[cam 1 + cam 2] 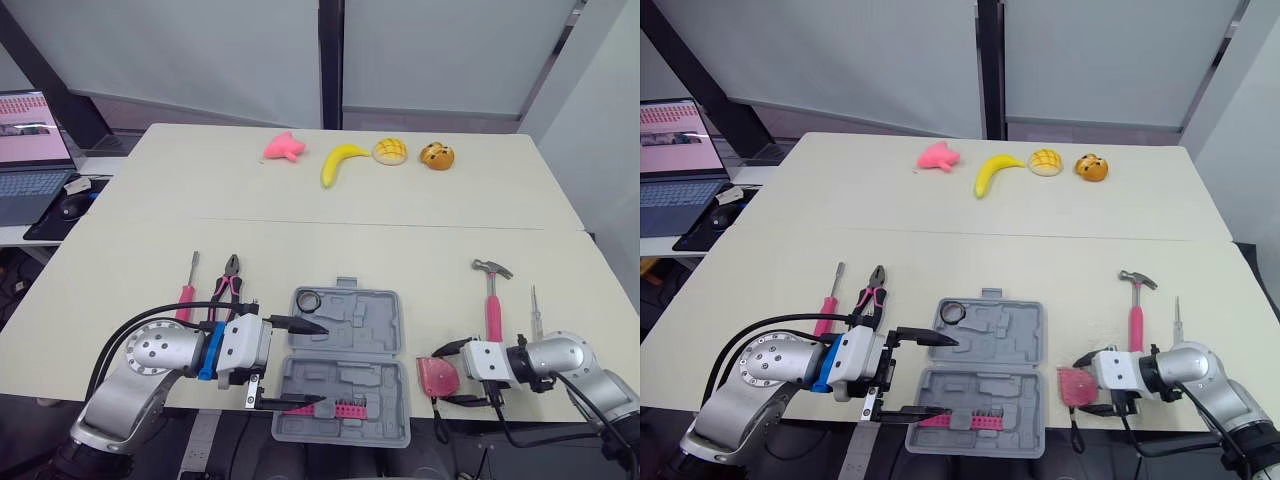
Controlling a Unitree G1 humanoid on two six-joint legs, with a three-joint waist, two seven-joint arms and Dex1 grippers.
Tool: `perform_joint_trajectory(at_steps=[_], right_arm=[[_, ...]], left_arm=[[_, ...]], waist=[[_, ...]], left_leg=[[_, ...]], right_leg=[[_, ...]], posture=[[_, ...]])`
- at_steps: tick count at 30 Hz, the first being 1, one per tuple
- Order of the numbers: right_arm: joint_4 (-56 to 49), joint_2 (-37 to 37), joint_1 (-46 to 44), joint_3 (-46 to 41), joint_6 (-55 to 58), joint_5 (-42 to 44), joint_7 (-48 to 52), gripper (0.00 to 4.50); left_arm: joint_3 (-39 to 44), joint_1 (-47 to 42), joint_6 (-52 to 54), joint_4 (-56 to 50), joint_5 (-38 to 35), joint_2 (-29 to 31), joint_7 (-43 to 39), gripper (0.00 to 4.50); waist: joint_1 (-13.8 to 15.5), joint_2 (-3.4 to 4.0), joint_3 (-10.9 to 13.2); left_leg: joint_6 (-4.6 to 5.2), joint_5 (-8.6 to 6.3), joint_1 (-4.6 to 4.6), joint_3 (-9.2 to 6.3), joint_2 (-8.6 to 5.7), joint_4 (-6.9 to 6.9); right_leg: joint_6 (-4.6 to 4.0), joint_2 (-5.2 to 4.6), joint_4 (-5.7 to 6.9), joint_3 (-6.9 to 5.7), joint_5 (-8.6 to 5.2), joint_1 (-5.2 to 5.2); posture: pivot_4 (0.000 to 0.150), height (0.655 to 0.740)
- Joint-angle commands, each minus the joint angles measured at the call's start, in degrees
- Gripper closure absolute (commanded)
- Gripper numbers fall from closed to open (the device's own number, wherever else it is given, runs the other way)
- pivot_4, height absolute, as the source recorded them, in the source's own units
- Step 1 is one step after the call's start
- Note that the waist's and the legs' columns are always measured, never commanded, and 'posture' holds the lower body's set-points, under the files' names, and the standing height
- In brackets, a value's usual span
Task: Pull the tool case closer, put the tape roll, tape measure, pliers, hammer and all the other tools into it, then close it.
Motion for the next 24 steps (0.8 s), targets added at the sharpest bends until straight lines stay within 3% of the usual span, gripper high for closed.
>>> perform_joint_trajectory(at_steps=[1,8,15,20,24], right_arm=[[-0.85,-0.27,-0.08,-0.69,-1.51,-0.02,-0.54,1.37],[-7.58,-3.16,1.03,-4.68,3.83,2.76,-1.58,1.37],[-21.27,-7.99,-1.22,-5.89,21.21,1.53,-1.93,1.37],[-30.64,-6.81,-11.16,-1.32,42.90,1.06,-0.91,1.37],[-29.15,-5.23,-18.78,4.41,47.87,-1.51,0.39,1.37]], left_arm=[[1.96,-1.31,-2.43,0.09,-0.66,-1.35,1.35,0.00],[3.79,-2.29,0.47,0.80,-0.11,-0.60,4.45,0.00],[5.63,-1.96,1.56,1.80,2.53,1.01,7.90,0.00],[6.48,-1.79,4.61,1.23,1.82,2.98,8.13,0.00],[6.20,-3.33,7.69,1.08,1.22,3.51,8.68,0.00]], waist=[[0.01,0.00,0.00],[0.00,0.04,0.02],[-0.01,0.05,0.03],[-0.15,0.13,0.08],[-0.05,0.14,0.09]], left_leg=[[0.00,0.00,0.00,0.00,0.00,0.00],[0.00,0.00,0.01,0.00,0.00,-0.01],[0.00,0.00,0.01,-0.03,0.00,-0.01],[0.00,0.00,0.00,-0.01,0.01,-0.01],[0.00,0.00,-0.02,-0.05,0.01,-0.04]], right_leg=[[0.00,0.00,0.00,0.00,0.00,0.00],[0.00,0.00,0.01,0.01,0.00,0.00],[0.00,0.00,0.02,0.00,0.00,0.00],[0.01,0.01,0.02,0.01,0.00,-0.04],[0.01,0.01,0.00,-0.05,-0.01,-0.05]], posture=[[0.150,0.7400],[0.150,0.7400],[0.150,0.7400],[0.150,0.7400],[0.150,0.7400]])
